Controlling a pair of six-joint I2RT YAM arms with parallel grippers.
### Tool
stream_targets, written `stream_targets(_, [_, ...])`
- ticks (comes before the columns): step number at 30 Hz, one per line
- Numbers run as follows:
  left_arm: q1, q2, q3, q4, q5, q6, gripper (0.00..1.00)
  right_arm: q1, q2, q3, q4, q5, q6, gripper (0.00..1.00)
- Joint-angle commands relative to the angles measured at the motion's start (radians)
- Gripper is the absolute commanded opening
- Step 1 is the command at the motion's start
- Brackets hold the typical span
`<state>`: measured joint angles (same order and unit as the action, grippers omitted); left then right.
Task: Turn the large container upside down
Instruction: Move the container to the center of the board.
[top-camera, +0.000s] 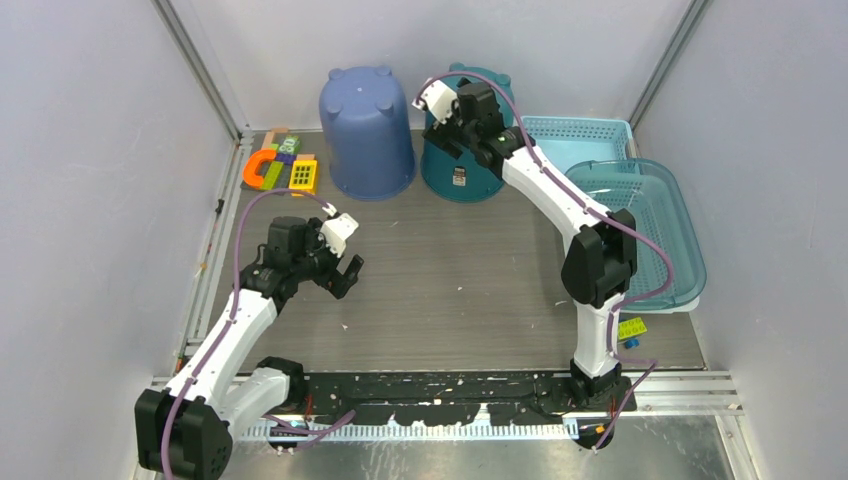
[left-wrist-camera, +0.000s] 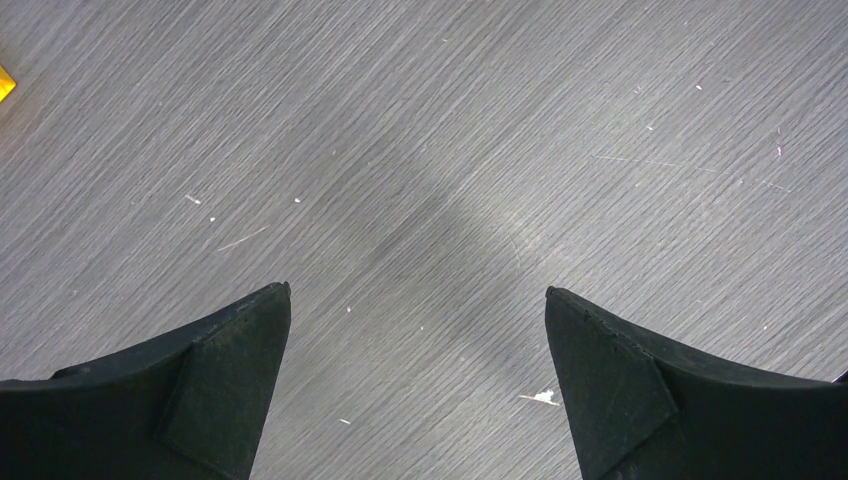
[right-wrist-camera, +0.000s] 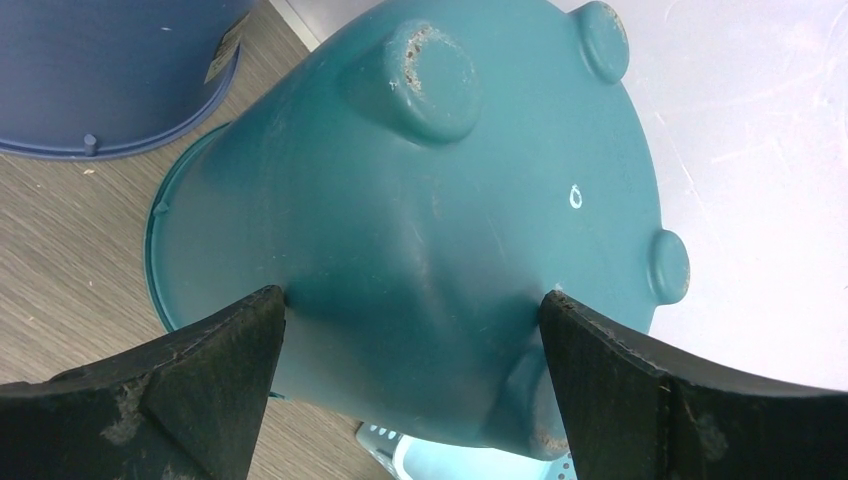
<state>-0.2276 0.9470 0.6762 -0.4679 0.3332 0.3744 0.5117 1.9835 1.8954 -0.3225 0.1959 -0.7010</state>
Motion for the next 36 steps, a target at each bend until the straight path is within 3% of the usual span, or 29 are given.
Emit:
stream_targets(1, [0.005,0.001,0.002,0.032,0.012,0.002,1.0,-0.011,0.002,0.023,-0.119,-0.03,0.08,1.0])
stream_targets(7, [0.005,-0.004,0.002,0.032,0.01,0.003,1.0,-0.007,-0.174,0.004,-0.2,-0.092,0.28,1.0])
stream_targets(17, [0.006,0.01,0.001,0.034,0.001,0.007,1.0,0.0,-0.562,-0.128,-0.333,-0.149,0.826,1.0])
stream_targets(24, [0.007,0.043,-0.001,0.035,-0.057,0.017,1.0,0.005,-0.678,-0.145,-0.428,-0.128,1.163,1.0])
stream_targets(36, [0.011,0.076,0.059,-0.043,-0.095,0.036,1.0,0.113,-0.742,-0.069,-0.572,0.151,1.3,1.0])
